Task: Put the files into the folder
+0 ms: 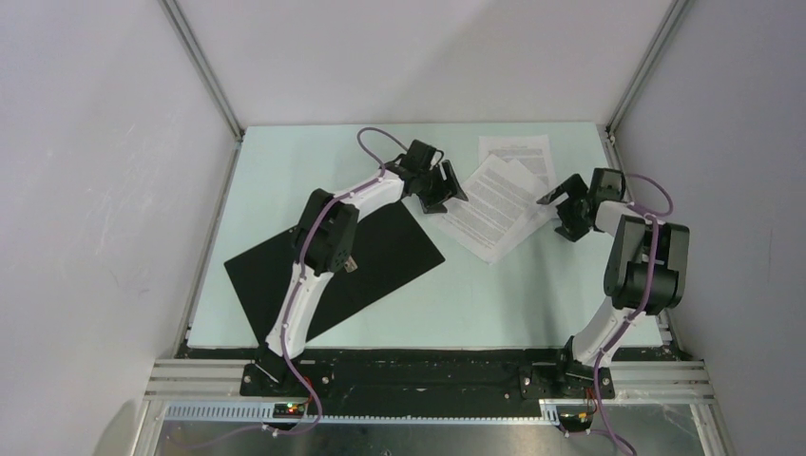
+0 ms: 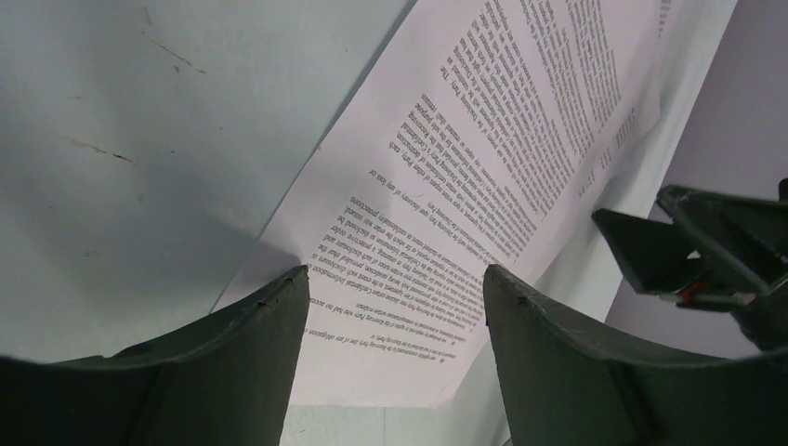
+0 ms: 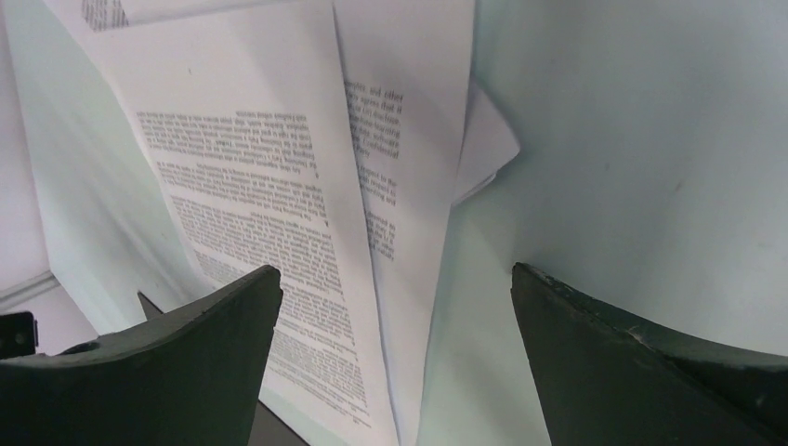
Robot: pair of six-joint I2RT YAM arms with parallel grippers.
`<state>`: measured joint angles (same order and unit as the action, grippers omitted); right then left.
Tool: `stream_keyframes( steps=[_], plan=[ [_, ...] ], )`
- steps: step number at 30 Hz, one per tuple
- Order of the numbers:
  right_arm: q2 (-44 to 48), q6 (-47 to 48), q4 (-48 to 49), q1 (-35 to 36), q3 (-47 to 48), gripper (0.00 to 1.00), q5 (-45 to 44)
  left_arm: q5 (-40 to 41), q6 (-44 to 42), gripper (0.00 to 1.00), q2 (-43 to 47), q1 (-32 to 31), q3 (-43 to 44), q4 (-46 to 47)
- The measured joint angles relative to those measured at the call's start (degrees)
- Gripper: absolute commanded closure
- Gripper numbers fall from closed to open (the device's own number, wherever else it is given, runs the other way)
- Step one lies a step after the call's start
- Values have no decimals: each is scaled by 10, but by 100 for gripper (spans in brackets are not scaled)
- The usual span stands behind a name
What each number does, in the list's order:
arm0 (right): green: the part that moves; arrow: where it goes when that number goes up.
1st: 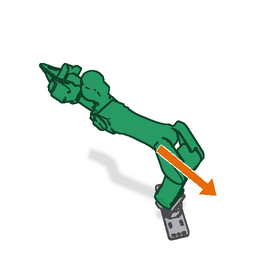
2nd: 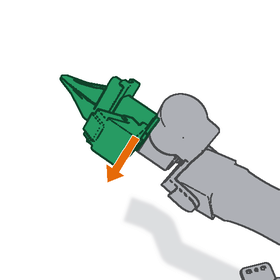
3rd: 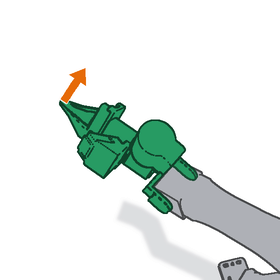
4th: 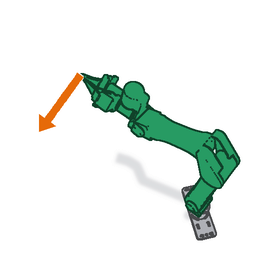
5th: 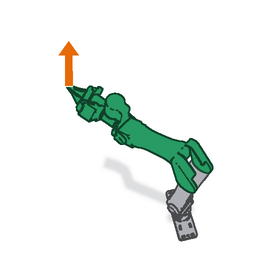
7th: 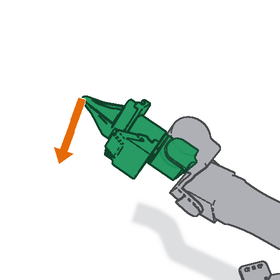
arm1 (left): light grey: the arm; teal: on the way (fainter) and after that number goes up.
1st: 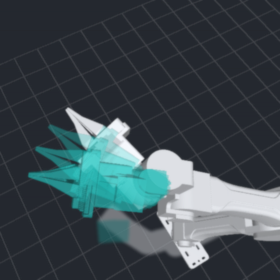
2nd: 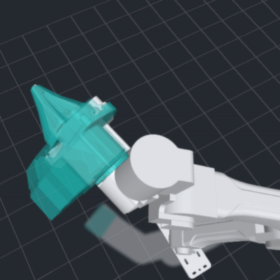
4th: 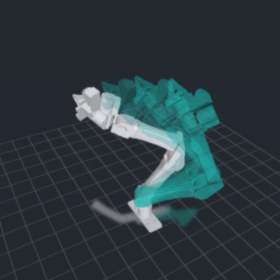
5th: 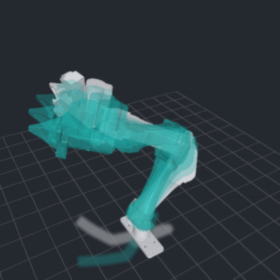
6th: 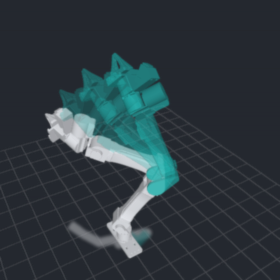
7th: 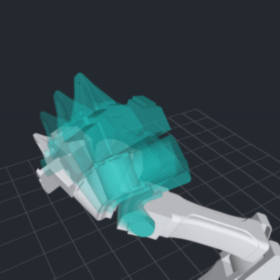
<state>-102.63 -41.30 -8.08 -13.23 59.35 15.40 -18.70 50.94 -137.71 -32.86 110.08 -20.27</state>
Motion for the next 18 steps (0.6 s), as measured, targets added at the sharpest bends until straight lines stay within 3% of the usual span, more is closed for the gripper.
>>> stream_keyframes(
  steps=[9, 18],
  plan=[
    [19, -11, 8, 83, -29, 1, 10, 5, 18, 26, -9, -8, 13, 0],
    [25, -29, 9, 90, -39, 6, 21, 4, 21, 26, -9, -24, 13, 0]
  ],
)
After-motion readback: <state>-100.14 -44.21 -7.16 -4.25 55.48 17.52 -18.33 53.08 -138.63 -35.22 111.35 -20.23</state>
